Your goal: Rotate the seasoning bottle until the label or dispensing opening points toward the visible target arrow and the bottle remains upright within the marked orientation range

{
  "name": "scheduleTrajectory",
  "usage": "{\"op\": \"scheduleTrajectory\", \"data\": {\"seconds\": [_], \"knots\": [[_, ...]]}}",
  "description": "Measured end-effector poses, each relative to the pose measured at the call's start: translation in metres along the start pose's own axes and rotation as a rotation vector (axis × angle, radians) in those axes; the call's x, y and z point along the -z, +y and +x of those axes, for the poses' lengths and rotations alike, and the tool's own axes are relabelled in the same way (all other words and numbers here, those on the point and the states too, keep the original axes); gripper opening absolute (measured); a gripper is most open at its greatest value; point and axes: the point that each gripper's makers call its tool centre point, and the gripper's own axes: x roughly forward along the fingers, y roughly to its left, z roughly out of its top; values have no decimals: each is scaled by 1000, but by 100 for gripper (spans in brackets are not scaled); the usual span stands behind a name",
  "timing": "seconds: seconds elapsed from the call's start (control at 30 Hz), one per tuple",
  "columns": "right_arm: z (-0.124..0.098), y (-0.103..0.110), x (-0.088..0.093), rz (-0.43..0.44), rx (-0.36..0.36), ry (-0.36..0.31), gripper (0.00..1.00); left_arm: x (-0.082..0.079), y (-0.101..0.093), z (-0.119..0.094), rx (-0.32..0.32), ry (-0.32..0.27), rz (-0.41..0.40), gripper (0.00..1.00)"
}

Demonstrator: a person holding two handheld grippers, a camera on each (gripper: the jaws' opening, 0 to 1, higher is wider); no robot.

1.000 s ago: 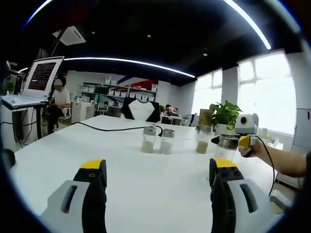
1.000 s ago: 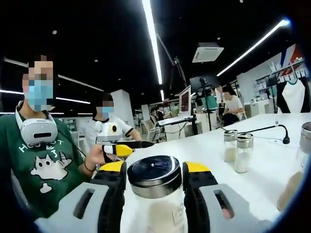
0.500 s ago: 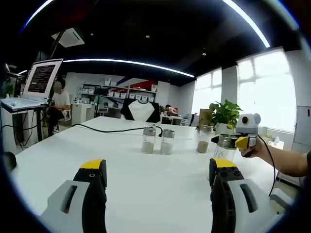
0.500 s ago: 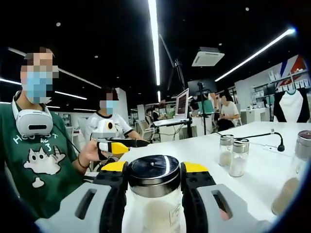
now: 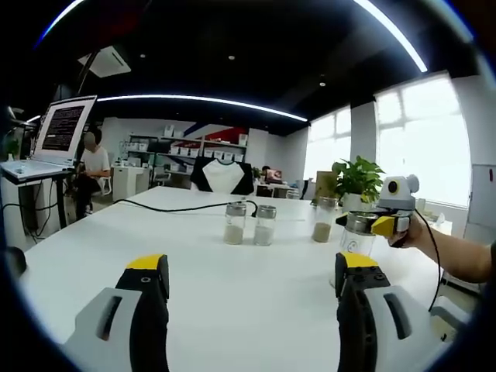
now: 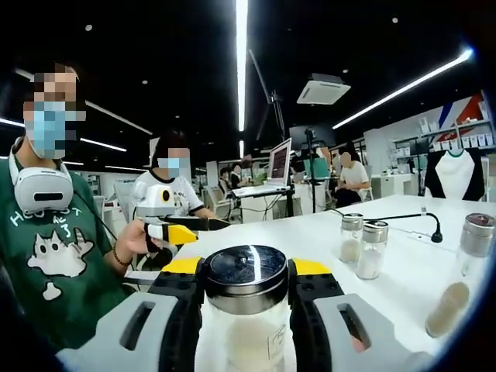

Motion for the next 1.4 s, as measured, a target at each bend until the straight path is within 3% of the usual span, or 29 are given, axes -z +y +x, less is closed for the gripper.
{"op": "scheduleTrajectory", "data": {"seconds": [0.43, 0.83, 1.4], "knots": [[-1, -3, 1, -18, 117, 6, 41, -1, -8, -3, -9, -12, 23, 97], [-2, -6, 2, -25, 243, -10, 41, 1, -17, 0, 40, 0, 32, 99], [-2, -10, 2, -24, 409, -19, 41, 0, -6, -1, 11, 0, 31, 100]]}}
